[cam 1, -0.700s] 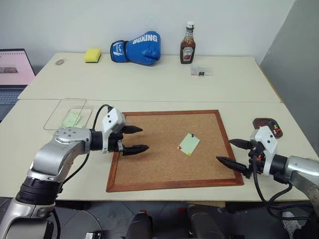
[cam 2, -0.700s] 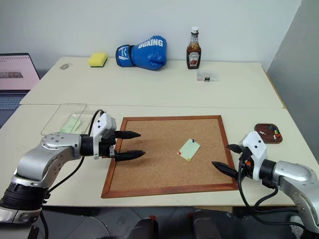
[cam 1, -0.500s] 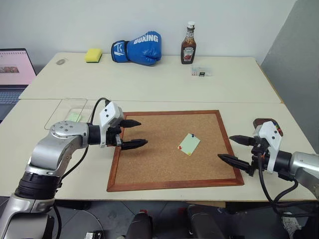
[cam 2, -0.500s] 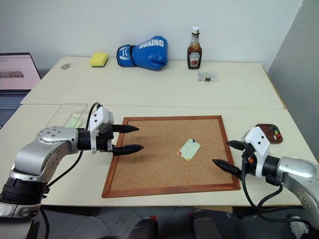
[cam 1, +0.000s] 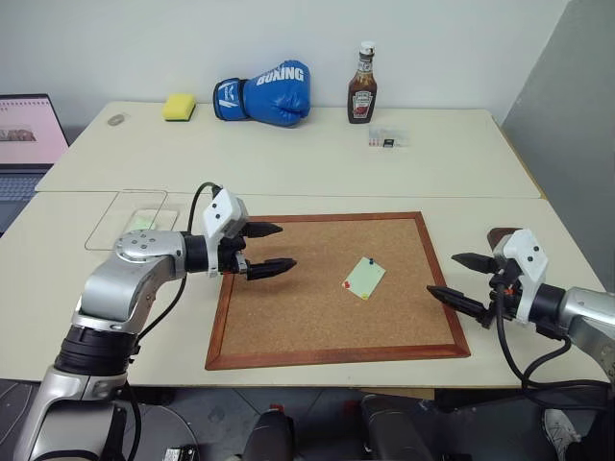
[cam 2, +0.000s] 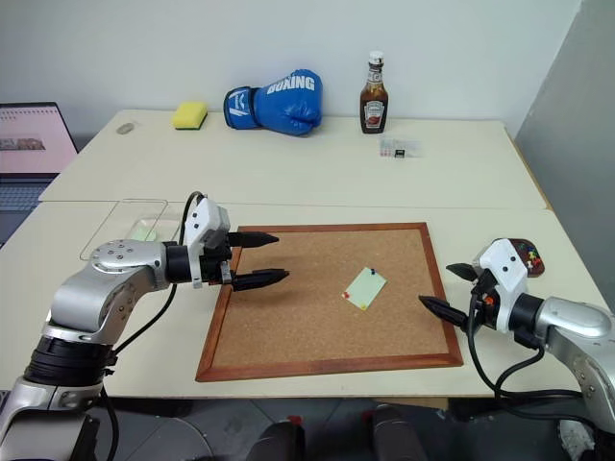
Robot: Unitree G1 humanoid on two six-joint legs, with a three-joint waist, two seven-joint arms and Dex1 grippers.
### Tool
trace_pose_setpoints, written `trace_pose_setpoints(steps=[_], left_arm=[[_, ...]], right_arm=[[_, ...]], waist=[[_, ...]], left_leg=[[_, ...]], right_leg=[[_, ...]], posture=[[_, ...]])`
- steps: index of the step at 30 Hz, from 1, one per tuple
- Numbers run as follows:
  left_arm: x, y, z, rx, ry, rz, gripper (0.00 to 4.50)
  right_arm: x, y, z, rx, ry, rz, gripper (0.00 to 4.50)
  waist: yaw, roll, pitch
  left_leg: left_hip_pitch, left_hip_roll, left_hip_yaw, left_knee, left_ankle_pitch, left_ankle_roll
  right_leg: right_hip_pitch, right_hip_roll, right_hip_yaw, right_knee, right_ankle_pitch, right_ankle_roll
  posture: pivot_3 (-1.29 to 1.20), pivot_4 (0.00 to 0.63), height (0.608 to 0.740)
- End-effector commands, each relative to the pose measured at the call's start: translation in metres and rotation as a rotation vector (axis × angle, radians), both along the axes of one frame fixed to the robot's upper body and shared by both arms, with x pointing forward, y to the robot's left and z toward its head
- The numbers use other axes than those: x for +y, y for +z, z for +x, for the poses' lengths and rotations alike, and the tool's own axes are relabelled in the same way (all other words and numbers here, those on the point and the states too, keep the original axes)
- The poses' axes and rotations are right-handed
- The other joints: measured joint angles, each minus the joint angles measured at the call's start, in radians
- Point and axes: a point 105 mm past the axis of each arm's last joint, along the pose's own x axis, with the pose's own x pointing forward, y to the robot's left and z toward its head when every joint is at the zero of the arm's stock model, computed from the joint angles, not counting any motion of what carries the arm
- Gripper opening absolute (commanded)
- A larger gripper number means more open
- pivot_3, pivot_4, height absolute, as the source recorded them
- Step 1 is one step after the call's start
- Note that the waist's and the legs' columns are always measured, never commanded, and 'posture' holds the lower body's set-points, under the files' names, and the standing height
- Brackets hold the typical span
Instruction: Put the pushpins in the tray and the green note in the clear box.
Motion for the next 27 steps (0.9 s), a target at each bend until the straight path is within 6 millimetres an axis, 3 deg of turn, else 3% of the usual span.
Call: trace_pose_setpoints(steps=[1, 9, 17, 21, 27], left_arm=[[-0.005, 0.013, 0.005, -0.060, 0.000, -0.040, 4.00], [-0.022, 0.008, 0.012, -0.105, 0.007, -0.080, 2.41], [-0.038, -0.026, 0.017, -0.100, 0.032, -0.073, 0.85], [-0.048, -0.033, 0.018, -0.107, 0.023, -0.080, 0.07], [-0.058, -0.070, 0.013, -0.051, -0.010, -0.013, 0.01]], right_arm=[[-0.002, 0.014, 0.010, -0.108, -0.056, -0.010, 4.50], [0.019, 0.009, 0.013, -0.130, -0.031, 0.017, 4.50], [0.061, 0.000, 0.035, -0.154, -0.008, 0.080, 4.50], [0.076, -0.005, 0.042, -0.155, 0.008, 0.096, 4.50], [0.091, -0.018, 0.057, -0.156, -0.016, 0.111, 4.50]], waist=[[0.001, 0.000, 0.000], [0.002, 0.000, 0.000], [-0.001, 0.000, 0.000], [0.001, 0.000, 0.000], [0.001, 0.000, 0.000]], left_leg=[[0.000, 0.000, 0.000, 0.000, 0.000, 0.000], [0.000, 0.000, 0.000, 0.000, 0.000, 0.000], [0.001, 0.000, 0.000, 0.000, 0.000, 0.000], [0.000, 0.000, 0.000, 0.000, 0.000, 0.000], [0.001, 0.000, 0.000, 0.000, 0.000, 0.000]], right_leg=[[0.000, 0.000, 0.000, 0.000, 0.000, 0.001], [0.000, 0.000, 0.000, 0.000, 0.001, 0.001], [0.000, 0.001, 0.000, 0.002, 0.001, 0.002], [0.000, 0.000, 0.000, 0.002, 0.001, 0.002], [0.000, 0.000, 0.000, 0.002, 0.001, 0.002]], posture=[[0.00, 0.150, 0.740], [0.00, 0.150, 0.740], [0.00, 0.150, 0.740], [0.00, 0.150, 0.740], [0.00, 0.150, 0.740]])
